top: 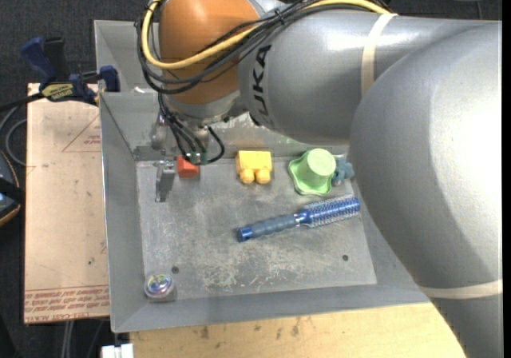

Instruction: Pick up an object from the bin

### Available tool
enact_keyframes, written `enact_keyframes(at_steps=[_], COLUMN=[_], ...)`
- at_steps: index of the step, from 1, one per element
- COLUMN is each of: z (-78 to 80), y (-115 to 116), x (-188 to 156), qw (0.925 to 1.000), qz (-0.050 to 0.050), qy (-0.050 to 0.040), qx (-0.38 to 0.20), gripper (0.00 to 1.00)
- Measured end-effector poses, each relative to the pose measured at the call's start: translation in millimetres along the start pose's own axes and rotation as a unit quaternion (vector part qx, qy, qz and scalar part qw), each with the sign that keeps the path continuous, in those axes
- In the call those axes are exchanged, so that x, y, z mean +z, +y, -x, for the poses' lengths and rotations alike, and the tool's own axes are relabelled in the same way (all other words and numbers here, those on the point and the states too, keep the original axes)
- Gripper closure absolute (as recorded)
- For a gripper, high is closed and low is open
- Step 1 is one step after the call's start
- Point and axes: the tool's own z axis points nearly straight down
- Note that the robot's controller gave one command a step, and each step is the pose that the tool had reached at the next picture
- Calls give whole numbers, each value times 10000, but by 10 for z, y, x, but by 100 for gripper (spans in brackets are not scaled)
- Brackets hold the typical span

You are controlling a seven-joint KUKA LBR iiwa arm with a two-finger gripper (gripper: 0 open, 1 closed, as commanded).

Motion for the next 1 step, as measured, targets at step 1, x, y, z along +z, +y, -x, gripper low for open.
enact_keyframes(at_steps=[1], z=[-124], y=[-349], x=[1124], qw=[9829], qz=[6], qy=[-50], qx=[-1841], gripper=[0])
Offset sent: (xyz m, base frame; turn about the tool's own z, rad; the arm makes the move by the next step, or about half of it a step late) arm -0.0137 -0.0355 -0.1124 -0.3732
